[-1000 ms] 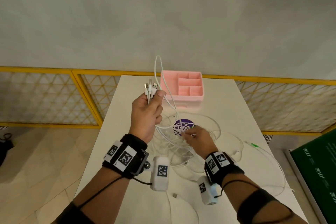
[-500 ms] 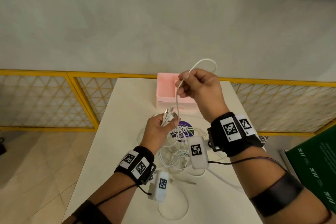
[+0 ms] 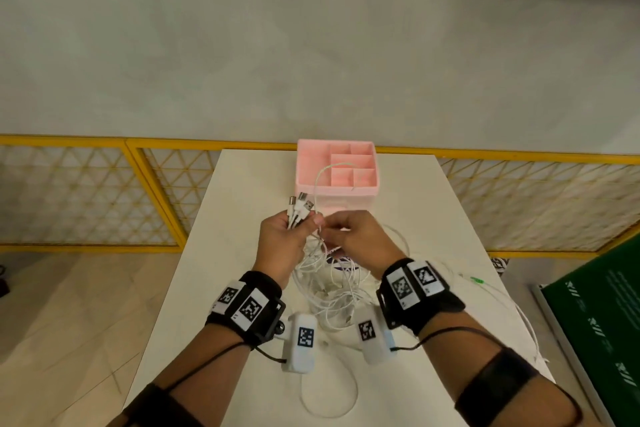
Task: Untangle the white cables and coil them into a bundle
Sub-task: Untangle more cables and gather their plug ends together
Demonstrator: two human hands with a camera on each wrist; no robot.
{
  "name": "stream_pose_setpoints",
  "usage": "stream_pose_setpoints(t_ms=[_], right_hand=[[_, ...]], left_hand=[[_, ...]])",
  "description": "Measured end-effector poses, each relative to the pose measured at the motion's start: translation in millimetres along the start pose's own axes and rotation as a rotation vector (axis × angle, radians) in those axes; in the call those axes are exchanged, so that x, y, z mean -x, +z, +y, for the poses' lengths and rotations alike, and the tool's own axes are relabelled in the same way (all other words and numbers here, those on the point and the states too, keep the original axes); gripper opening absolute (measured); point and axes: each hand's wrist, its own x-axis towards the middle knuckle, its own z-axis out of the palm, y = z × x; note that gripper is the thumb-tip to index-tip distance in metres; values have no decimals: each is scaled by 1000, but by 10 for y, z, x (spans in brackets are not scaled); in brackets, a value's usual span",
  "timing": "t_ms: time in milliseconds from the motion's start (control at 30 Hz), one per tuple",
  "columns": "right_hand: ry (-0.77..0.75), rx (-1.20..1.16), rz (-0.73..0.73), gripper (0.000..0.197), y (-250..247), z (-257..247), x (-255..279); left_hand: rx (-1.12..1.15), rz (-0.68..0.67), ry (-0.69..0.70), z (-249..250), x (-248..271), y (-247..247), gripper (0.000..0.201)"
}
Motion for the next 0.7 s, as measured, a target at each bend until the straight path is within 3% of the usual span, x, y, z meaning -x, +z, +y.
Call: stream_pose_setpoints(t_ms=[167, 367, 500, 700], right_hand=[[-30, -1, -21, 13, 84, 53, -12], [-251, -120, 210, 10, -155, -514, -66], [-387, -335, 215, 11, -292, -1008, 30], [-570, -597, 395, 12, -603, -1273, 100]], left_hand=[[-6, 19, 66, 46, 14, -7, 17], [-148, -99, 90, -174, 64, -61, 17], [-318, -134, 127, -363, 40, -92, 7], [-446, -48, 110, -484, -82, -268, 2]])
